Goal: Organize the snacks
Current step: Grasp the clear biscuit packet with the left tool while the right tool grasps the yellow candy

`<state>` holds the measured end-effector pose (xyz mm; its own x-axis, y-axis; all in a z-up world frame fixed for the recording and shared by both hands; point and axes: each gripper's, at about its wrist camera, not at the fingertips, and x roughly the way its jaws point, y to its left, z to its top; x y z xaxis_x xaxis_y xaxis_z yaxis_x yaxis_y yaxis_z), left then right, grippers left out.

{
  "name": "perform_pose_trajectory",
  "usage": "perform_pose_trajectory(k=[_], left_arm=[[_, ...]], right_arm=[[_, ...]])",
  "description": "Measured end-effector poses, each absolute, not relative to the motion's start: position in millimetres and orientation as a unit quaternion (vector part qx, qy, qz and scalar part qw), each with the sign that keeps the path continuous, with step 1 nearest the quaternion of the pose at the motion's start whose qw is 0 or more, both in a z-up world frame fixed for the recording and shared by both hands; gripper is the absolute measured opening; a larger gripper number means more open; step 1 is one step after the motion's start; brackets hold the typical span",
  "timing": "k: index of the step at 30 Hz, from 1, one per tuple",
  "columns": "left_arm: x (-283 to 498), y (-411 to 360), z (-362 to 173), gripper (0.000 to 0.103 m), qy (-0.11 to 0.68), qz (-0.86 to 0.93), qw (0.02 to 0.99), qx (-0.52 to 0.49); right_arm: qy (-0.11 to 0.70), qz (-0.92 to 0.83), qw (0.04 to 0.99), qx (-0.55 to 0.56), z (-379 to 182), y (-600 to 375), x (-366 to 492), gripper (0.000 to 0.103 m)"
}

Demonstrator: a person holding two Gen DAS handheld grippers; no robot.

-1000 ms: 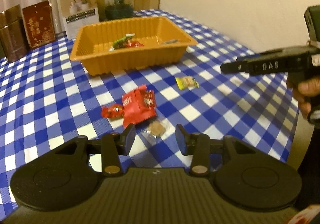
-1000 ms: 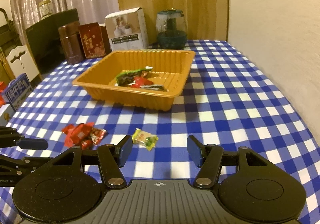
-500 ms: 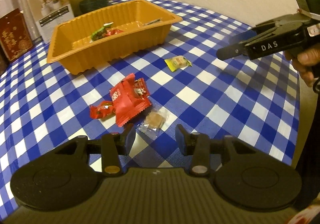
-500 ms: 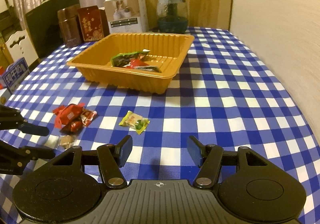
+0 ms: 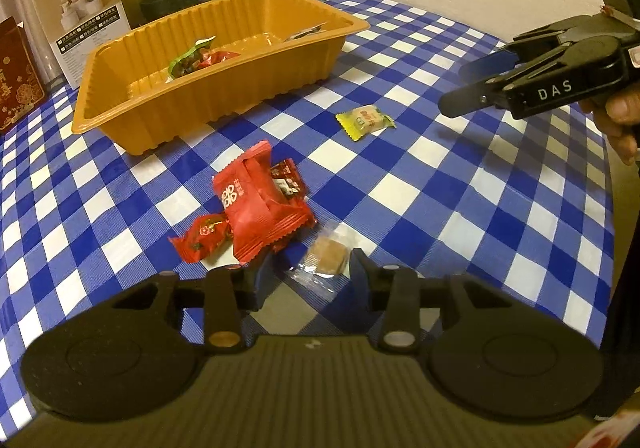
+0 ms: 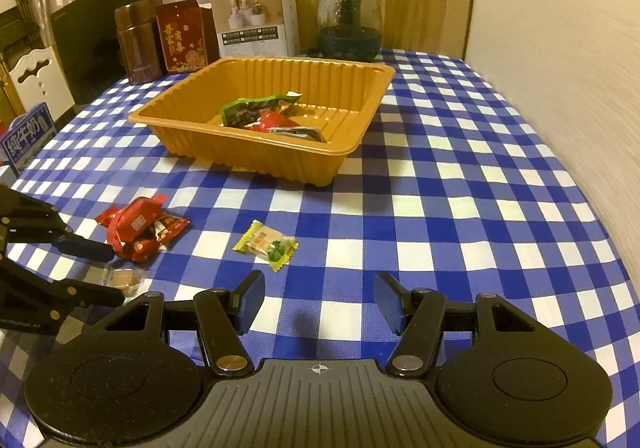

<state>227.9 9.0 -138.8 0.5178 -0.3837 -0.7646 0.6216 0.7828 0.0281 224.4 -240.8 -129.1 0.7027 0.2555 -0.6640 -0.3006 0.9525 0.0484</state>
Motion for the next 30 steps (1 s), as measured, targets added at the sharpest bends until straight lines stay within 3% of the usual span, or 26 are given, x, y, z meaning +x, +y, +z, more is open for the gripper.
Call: perform_pose_trajectory(k=[4, 12, 30], left_arm=[[229, 6, -140, 0.028, 0.39, -0.298, 0.856, 0.159], [231, 1, -143, 0.022, 0.392, -0.309, 0.85, 0.167], [216, -8, -113, 0.019, 0.381, -0.257, 0.885, 0.078]], right_arm=[[0.355, 0.15, 0.922, -0.035, -130, -238, 228, 0.06], [0.355, 0.152, 0.922, -0.04, -131, -234, 231, 0.06], [0.333, 0.253, 0.898, -0.136, -137, -210, 254, 0.06]])
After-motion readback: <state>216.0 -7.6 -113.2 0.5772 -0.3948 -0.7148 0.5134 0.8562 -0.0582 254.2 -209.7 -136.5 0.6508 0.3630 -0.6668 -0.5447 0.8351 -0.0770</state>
